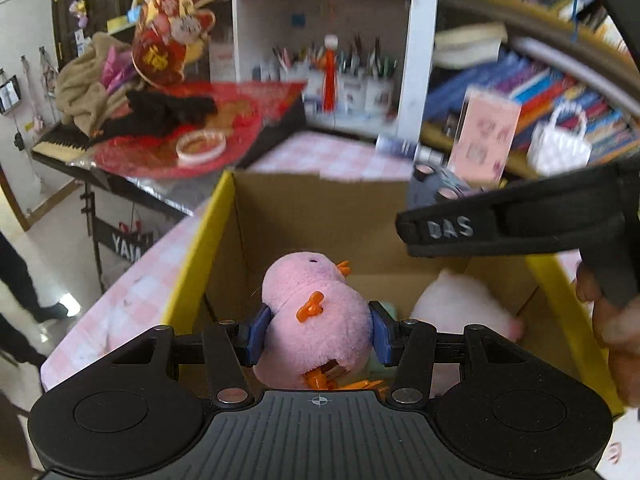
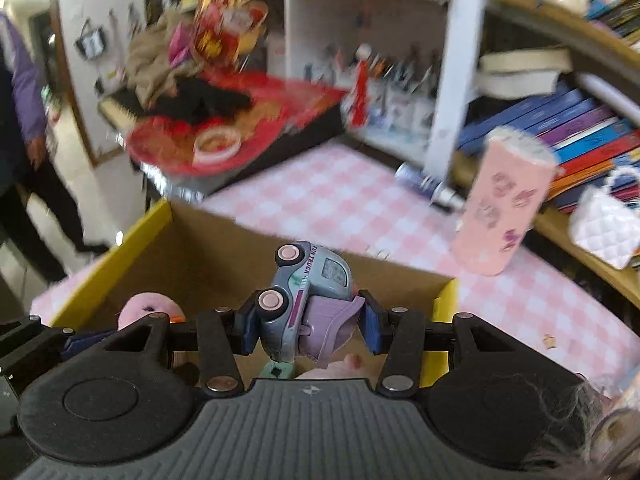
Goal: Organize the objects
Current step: 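Open the left tool to drop the chick while the right drops the car into the box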
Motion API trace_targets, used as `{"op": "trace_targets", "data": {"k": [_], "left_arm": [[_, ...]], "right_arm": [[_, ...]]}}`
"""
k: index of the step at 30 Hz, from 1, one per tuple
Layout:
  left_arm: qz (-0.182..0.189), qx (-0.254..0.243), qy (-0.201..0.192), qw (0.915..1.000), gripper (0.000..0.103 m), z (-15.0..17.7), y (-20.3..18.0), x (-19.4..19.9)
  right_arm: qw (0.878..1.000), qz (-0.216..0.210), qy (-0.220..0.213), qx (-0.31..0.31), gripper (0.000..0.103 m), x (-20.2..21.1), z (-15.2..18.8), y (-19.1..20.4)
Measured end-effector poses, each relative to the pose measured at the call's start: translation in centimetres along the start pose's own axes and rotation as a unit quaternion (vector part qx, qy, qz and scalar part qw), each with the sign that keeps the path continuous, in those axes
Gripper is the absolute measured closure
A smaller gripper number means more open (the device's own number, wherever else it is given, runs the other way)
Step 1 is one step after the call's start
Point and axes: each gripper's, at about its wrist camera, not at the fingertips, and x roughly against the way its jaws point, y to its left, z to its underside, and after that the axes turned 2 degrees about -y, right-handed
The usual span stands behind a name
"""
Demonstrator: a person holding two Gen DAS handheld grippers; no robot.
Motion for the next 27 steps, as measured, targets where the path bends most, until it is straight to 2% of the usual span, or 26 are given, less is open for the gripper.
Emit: {"op": "trace_targets", "data": {"k": [9,19,23,24,27], "left_arm": [[-0.012,-0.001,0.045,0.9989,0.052,0.9,-0.2,-1.6],[-0.011,-0.009,0.040,0.9991,0.045,0.8,-0.5,-1.1],[-0.007,-0.007,0.023,0.9997,0.040,0.9,-0.6,-0.2],[-0.004,-0.004,0.015,0.9999,0.037,0.8,-0.5,0.1],[0.000,0.000,-0.007,1.0000,0.028,0.7,-0.5,1.3]], "right_arm": [[0.998,-0.026,0.055,0.034,0.057,-4.1,0.1,1.5],[0.990,-0.040,0.125,0.045,0.057,-6.5,0.8,2.1],[0.992,-0.030,0.116,0.038,0.055,-6.1,0.9,2.0],[0.993,-0.027,0.109,0.037,0.051,-5.7,0.8,2.0],[0.996,-0.022,0.083,0.033,0.050,-4.1,0.5,2.0]]}}
